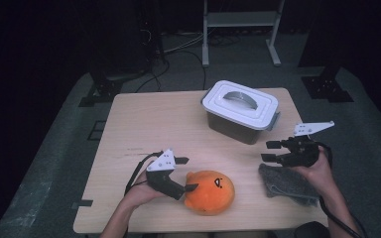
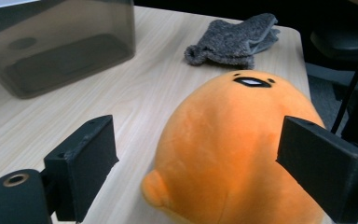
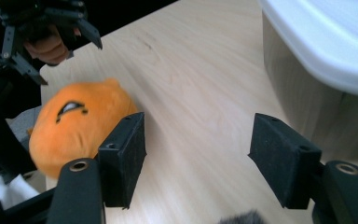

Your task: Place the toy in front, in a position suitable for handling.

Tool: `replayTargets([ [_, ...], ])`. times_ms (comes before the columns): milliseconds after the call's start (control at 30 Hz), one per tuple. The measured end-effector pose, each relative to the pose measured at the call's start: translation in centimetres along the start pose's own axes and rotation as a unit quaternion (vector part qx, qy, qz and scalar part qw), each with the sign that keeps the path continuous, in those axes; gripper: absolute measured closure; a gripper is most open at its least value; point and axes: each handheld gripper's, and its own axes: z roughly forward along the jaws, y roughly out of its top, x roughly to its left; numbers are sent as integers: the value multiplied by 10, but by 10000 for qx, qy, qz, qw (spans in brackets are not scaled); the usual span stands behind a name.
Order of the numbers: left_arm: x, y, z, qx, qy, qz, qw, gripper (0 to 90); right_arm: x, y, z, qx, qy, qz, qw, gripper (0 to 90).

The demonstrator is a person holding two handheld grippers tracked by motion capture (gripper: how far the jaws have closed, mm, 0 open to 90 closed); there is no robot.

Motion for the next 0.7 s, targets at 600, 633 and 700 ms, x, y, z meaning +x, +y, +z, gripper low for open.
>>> replayTargets([
  [600,11,-7,-7,-51,159,-136,9998,99,-21,67,22,76,-372,-327,9987,292],
  [633,11,-7,-7,-48,156,-136,9998,99,-22,70,23,87,-391,-352,9986,291],
  [700,11,-7,-7,-42,158,-135,9998,98,-24,75,25,98,-390,-361,9985,291],
])
